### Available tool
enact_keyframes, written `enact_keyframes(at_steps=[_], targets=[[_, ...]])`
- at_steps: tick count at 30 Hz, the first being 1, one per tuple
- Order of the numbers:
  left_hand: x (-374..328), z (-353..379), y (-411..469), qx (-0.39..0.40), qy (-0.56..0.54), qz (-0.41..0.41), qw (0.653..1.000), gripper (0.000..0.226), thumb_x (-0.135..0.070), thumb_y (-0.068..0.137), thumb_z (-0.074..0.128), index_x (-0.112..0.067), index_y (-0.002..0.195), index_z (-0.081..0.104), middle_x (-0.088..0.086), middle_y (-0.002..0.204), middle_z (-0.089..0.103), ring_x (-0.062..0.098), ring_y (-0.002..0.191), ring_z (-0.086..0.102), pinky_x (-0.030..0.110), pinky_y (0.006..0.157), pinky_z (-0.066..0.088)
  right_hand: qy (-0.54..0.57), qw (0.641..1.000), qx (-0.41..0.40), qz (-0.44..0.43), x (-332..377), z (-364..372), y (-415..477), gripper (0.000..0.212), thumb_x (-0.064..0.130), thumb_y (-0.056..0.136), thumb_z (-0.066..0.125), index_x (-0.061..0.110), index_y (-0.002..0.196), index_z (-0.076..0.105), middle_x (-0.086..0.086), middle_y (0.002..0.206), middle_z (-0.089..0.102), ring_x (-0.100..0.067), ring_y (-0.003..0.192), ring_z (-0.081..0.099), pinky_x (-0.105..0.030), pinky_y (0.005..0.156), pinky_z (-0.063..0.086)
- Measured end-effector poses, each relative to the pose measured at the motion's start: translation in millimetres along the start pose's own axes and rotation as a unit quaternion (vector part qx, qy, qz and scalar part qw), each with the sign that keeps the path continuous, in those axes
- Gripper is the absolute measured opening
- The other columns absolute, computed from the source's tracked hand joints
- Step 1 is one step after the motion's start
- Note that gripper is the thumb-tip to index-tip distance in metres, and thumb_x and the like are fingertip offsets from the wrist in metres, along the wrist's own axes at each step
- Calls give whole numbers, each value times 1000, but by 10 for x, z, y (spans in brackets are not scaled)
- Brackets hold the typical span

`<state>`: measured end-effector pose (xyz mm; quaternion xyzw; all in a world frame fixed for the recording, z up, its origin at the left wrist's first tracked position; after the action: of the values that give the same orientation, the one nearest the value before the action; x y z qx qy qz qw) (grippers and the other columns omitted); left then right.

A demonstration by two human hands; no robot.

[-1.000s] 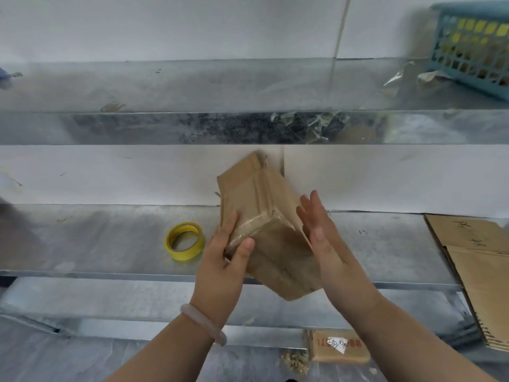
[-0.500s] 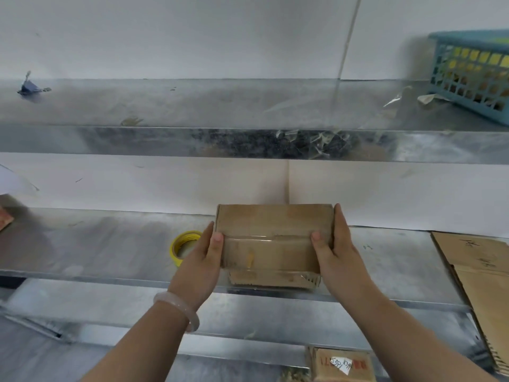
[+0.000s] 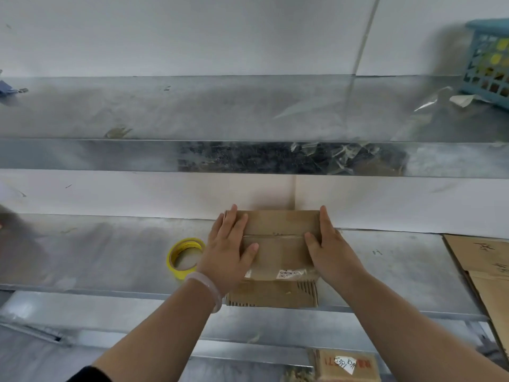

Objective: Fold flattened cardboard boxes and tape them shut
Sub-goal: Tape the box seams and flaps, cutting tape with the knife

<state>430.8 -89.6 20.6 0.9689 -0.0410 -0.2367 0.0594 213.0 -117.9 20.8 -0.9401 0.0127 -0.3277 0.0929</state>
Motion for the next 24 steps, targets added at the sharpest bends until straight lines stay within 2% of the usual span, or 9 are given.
enact_keyframes(at_steps=[3, 5, 7, 9, 12, 14, 16, 20, 24], targets=[[43, 100, 90, 23, 34, -13, 999, 89, -70, 75, 7, -27, 153, 16, -5, 161, 0, 19, 147, -1, 23, 114, -7, 9, 1000, 20, 19, -71, 49, 81, 69, 49, 101, 33, 40, 153, -11, -1, 155, 34, -27, 132, 44, -48, 108, 39], [96, 167, 125, 45, 86, 0, 995, 83, -68, 80, 1, -30, 153, 11, -1, 161, 3, 23, 146, 3, 35, 121, 1, -2, 999, 28, 20, -90, 50, 128, 66, 48, 102, 32, 37, 154, -8, -2, 155, 34, -26, 132, 44, -45, 108, 40], [111, 209, 147, 67, 159, 27, 985, 72, -65, 85, -8, -37, 152, 0, 1, 161, 3, 26, 147, 4, 44, 120, 12, -78, 997, 13, -1, -81, 60, 141, 62, 46, 103, 27, 31, 156, -2, -3, 162, 20, -26, 142, 33, -42, 114, 32], [67, 168, 164, 62, 189, 37, 979, 66, -59, 90, -2, -40, 151, 11, -1, 160, 13, 27, 147, 10, 45, 119, 15, -212, 973, -48, -73, 53, 75, 98, 56, 44, 104, 23, 28, 156, 11, -4, 165, 5, -26, 150, 15, -42, 121, 18], [-48, 136, 161, 59, 202, 119, 970, 59, -50, 100, 5, -32, 144, 40, -3, 152, 38, 25, 141, 32, 47, 114, 25, -291, 929, -49, -224, 288, 278, 7, 58, 50, 101, 21, 22, 146, 45, -5, 156, 37, -24, 145, 32, -47, 118, 25], [-20, 173, 162, 82, 208, 160, 962, 59, -49, 102, 5, -32, 140, 46, -5, 148, 44, 24, 137, 40, 46, 111, 33, -319, 911, -9, -261, 310, 408, 11, 67, 52, 102, 11, 16, 141, 52, -1, 148, 49, -19, 139, 42, -44, 112, 24], [3, 177, 186, 93, 215, 166, 958, 60, -48, 102, 5, -32, 137, 51, -6, 145, 48, 23, 133, 45, 49, 107, 38, -332, 909, 11, -252, 338, 403, 18, 77, 56, 99, -1, 15, 145, 45, 0, 152, 43, -17, 142, 37, -40, 114, 18], [-27, 194, 229, 97, 221, 141, 960, 65, -46, 101, 0, -28, 139, 48, -5, 147, 45, 20, 135, 44, 46, 109, 36, -319, 917, 41, -236, 329, 412, 73, 101, 66, 72, -32, 23, 157, 1, 8, 164, -5, -8, 150, -9, -38, 122, -7], [-12, 229, 240, 92, 185, 80, 975, 82, -58, 85, -12, -18, 154, 6, 4, 161, -2, 18, 149, -1, 36, 121, 4, -297, 947, 4, -127, 230, 347, 109, 104, 76, 74, -15, 12, 155, -12, -6, 163, -16, -17, 150, -16, -39, 122, -9]])
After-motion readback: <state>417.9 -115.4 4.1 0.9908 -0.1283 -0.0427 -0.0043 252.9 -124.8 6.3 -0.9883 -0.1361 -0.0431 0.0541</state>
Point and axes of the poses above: each hand's wrist, its own y-axis towards the middle knuckle, its own z-axis out of the palm, x = y × z, the point moved 5 cm from there along y, towards the middle knuckle
